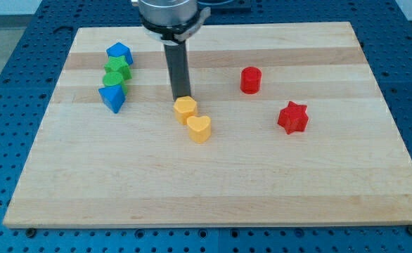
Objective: Place the yellow hexagon to right of the yellow heart
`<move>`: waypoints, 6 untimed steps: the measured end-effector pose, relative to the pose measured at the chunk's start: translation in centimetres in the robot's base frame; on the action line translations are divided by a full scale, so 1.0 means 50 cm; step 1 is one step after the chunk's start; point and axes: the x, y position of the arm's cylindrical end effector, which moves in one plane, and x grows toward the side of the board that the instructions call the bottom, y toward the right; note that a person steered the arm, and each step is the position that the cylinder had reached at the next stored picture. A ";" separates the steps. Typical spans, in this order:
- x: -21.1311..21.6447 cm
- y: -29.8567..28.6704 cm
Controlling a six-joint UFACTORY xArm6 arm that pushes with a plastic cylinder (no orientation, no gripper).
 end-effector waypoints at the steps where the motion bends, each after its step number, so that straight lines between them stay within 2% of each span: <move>1: 0.006 0.033; 3: -0.001 -0.116; 4: 0.011 -0.150; 6: 0.022 -0.113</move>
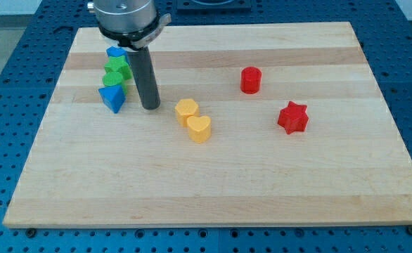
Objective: Place the yellow hexagon to right of the yellow heart
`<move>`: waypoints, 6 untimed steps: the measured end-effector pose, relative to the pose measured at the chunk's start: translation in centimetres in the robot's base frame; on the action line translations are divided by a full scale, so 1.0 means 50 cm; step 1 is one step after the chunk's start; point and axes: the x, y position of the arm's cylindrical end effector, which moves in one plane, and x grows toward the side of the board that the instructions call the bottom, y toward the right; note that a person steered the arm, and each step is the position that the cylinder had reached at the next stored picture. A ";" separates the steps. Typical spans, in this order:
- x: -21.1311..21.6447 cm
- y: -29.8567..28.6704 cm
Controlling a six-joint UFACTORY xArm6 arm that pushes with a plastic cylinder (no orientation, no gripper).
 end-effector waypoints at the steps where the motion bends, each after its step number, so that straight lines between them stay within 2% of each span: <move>1: 0.002 0.039; 3: 0.002 0.176; 6: 0.042 0.220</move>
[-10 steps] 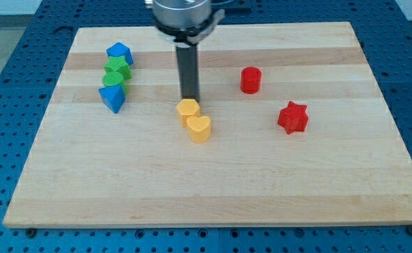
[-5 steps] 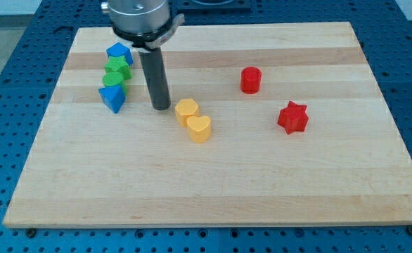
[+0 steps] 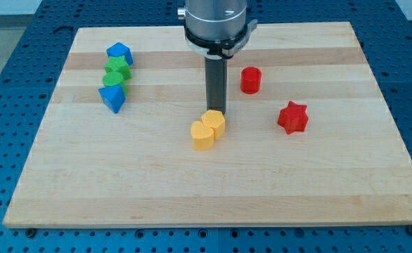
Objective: Place the yellow hexagon to right of the yellow heart
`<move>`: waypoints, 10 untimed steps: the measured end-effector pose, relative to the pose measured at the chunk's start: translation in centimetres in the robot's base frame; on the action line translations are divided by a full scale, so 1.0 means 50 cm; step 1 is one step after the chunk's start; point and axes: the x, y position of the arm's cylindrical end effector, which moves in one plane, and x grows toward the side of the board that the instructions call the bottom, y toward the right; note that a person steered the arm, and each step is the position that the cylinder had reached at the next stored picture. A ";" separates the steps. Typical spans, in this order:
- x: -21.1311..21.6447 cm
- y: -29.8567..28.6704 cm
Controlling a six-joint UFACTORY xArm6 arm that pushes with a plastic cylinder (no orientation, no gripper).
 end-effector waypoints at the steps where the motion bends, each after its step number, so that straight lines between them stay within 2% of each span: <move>1: 0.000 0.000; 7: 0.075 0.087; 8: 0.056 0.089; 9: 0.006 0.042; 10: 0.005 -0.019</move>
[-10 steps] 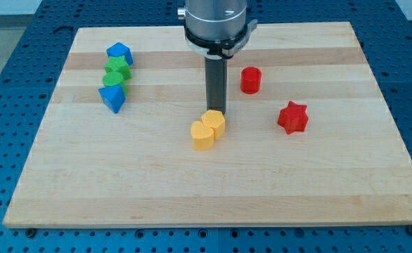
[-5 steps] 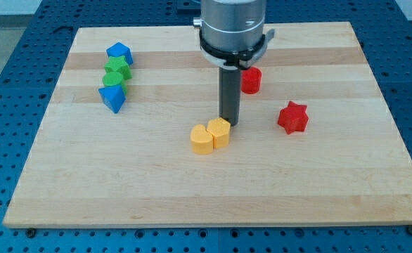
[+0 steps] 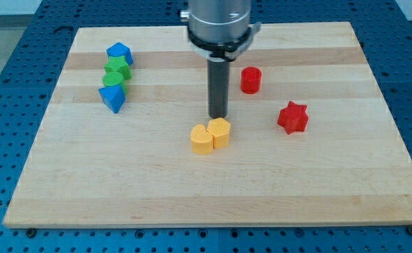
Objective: Place the yellow hexagon to right of the yellow heart
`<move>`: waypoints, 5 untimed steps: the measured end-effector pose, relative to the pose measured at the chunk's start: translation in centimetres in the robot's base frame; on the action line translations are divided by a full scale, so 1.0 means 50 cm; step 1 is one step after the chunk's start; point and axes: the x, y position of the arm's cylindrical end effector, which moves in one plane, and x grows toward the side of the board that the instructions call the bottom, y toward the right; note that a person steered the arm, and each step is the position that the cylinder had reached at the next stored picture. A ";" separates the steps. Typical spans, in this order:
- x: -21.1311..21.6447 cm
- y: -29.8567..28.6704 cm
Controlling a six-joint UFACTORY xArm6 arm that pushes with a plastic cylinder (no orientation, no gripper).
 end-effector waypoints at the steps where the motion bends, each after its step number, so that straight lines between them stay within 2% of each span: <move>1: 0.025 -0.019; 5: 0.030 0.011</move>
